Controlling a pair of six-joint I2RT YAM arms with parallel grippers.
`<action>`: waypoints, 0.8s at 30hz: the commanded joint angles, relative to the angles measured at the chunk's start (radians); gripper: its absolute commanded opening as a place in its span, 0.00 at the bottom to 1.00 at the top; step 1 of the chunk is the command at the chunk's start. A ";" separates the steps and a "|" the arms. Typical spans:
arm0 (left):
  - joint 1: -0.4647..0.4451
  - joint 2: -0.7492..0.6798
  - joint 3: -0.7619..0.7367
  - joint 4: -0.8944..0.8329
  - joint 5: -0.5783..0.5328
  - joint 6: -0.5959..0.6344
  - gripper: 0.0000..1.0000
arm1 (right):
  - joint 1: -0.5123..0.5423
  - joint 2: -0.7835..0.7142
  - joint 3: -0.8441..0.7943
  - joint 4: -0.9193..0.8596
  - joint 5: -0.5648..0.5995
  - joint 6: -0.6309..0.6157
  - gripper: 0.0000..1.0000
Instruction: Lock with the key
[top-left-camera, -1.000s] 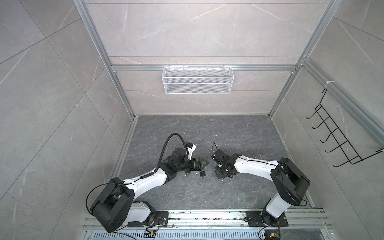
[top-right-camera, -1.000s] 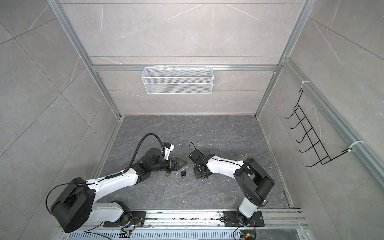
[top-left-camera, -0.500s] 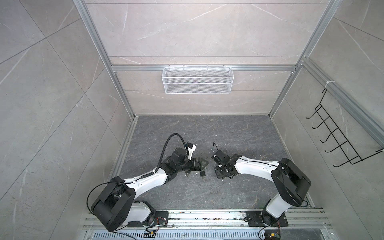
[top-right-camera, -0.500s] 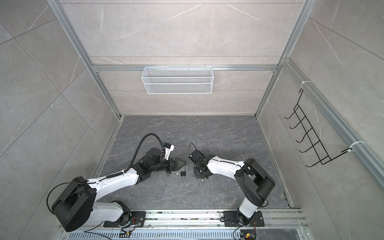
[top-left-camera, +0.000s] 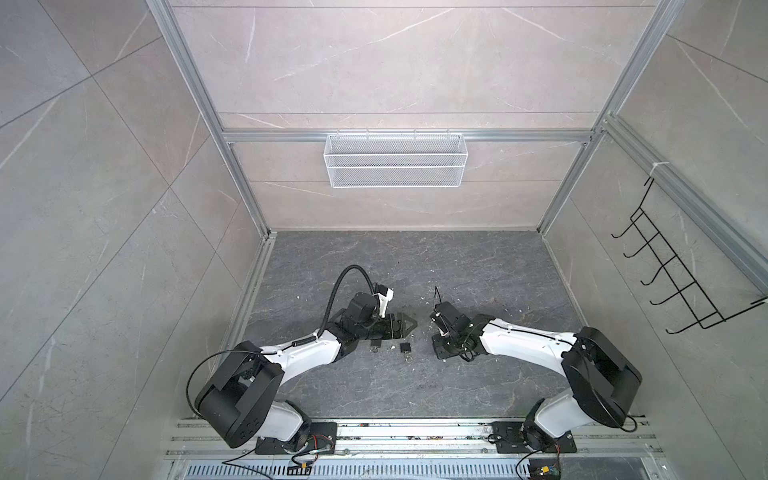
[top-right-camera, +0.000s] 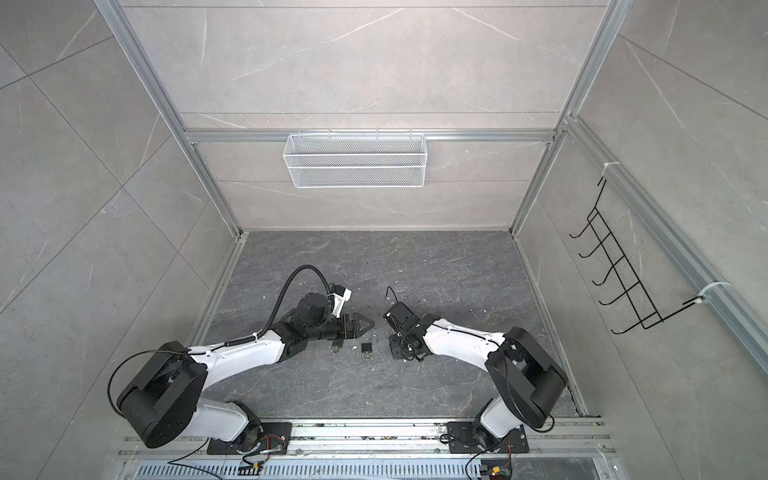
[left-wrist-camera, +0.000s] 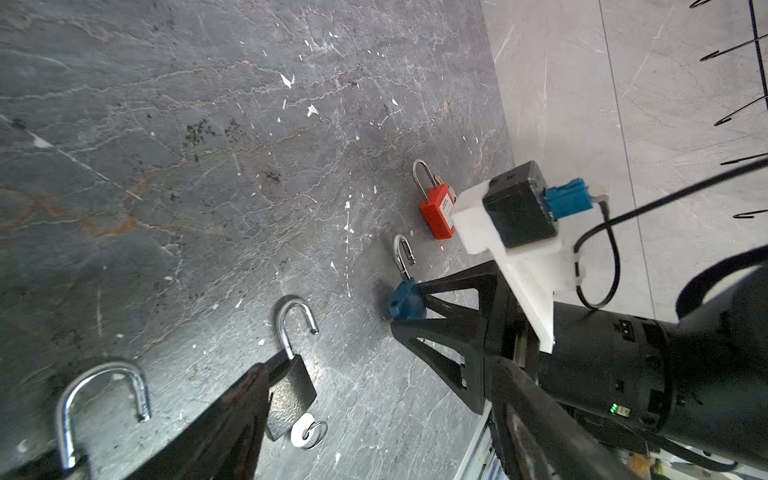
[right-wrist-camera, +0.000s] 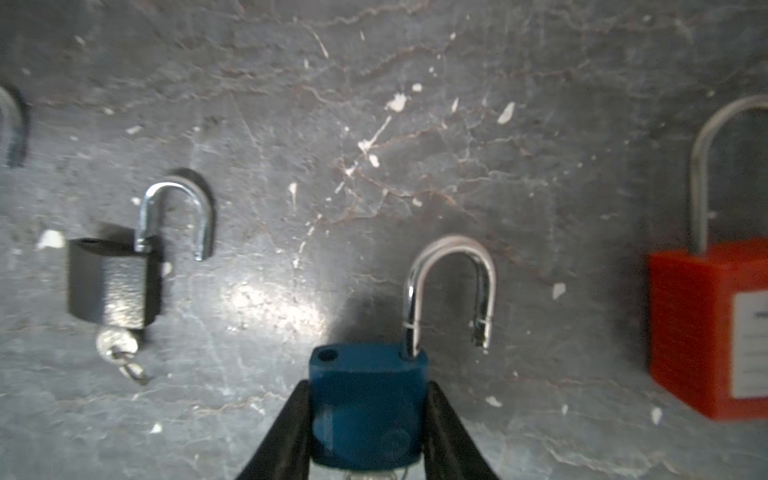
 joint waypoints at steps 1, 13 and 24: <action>0.004 0.029 0.058 -0.006 0.032 -0.023 0.81 | 0.020 -0.052 -0.009 0.068 -0.033 -0.020 0.29; 0.003 0.121 0.115 -0.013 0.076 -0.052 0.73 | 0.088 -0.091 0.032 0.086 -0.048 -0.034 0.30; -0.031 0.184 0.145 0.015 0.107 -0.070 0.68 | 0.123 -0.091 0.080 0.070 -0.040 -0.044 0.30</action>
